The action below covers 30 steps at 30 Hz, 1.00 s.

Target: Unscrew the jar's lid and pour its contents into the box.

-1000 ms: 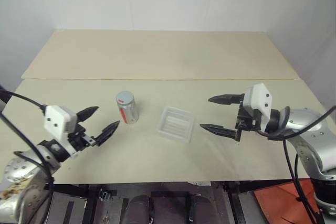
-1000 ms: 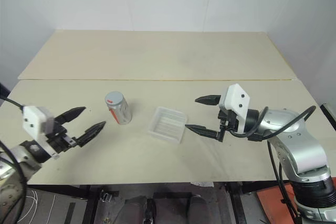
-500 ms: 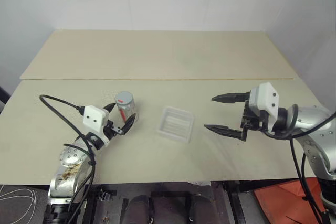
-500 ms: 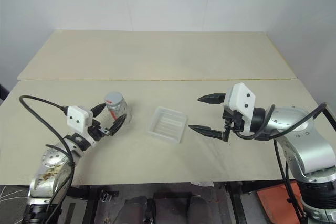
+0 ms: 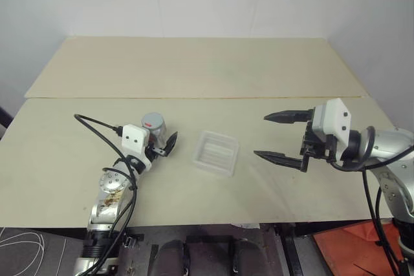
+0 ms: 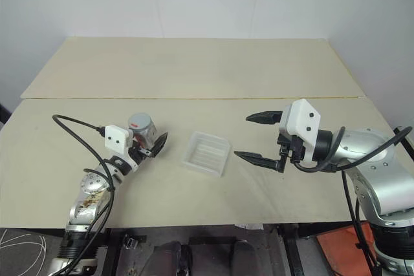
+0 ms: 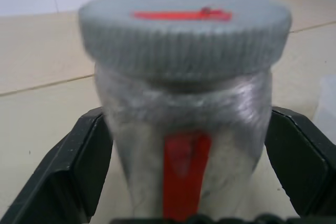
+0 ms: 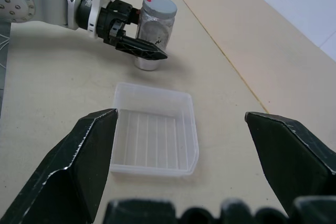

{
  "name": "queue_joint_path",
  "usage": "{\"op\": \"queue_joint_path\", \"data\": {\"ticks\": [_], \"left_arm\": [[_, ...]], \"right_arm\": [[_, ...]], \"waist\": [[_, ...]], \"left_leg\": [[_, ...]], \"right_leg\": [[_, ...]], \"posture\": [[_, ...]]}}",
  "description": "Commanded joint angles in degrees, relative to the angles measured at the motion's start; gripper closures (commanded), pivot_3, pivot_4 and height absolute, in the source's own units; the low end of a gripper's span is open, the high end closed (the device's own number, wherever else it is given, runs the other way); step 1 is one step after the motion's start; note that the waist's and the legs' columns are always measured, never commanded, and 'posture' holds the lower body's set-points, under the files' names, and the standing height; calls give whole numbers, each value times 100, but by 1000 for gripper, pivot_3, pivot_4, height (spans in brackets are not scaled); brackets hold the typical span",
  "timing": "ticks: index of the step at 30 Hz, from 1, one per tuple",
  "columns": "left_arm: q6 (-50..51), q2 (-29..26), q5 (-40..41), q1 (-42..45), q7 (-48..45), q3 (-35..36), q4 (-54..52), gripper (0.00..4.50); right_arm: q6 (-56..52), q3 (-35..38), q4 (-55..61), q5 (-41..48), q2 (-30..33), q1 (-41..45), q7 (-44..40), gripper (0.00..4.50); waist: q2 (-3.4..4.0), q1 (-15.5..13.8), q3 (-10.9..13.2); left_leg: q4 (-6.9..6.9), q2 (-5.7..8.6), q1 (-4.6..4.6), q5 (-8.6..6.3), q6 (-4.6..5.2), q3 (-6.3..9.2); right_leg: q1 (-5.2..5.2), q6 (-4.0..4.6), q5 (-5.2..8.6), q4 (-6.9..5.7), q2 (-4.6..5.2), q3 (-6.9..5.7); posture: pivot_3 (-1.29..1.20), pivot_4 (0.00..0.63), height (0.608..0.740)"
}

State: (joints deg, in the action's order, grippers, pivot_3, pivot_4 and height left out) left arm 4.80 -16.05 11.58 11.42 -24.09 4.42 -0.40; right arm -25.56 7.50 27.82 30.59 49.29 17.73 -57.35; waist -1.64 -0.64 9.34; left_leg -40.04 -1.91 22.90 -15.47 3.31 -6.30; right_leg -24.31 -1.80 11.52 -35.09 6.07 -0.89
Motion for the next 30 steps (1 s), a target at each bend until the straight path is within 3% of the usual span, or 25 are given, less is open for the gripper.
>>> {"op": "queue_joint_path", "data": {"ticks": [1,5,10,14,21,30], "left_arm": [[-226,15,-54,91,18,-22,-18,1296],[-186,-22,-12,104,-93,-64,-62,2573],[73,-264,126,182,-531,-191,-384,2569],[702,-690,730,516,-1333,-265,-884,2569],[1882,-1698,2077,1491,-3511,-461,-964,2569],[1658,-1486,2058,2765,-4785,-853,149,2569]], "right_arm": [[53,171,237,105,85,86,5,0],[40,131,310,120,25,105,55,0],[-34,34,446,203,-112,175,173,0],[-275,-162,537,402,-410,467,440,0],[-1244,-603,246,1186,-1327,1619,1084,0],[-1682,-1290,-311,873,-2064,2625,1620,0]], "waist": [[0,0,0],[0,-2,0],[0,-4,0],[-1,9,1],[1,64,0],[1,51,0]], "left_leg": [[0,-1,0,0,0,0],[0,0,0,0,0,0],[0,0,1,0,1,1],[-2,-3,4,1,-1,2],[-2,-3,4,3,-4,1],[-9,7,26,3,-3,-2]], "right_leg": [[0,0,0,0,0,0],[0,0,0,0,1,0],[0,-1,0,0,1,-1],[-4,0,0,-4,-2,-3],[-7,1,0,-8,-9,-2],[-12,-2,1,-2,-18,-11]], "posture": [[0,150,740],[0,150,740],[0,150,740],[0,150,740],[0,150,740],[0,150,740]]}}
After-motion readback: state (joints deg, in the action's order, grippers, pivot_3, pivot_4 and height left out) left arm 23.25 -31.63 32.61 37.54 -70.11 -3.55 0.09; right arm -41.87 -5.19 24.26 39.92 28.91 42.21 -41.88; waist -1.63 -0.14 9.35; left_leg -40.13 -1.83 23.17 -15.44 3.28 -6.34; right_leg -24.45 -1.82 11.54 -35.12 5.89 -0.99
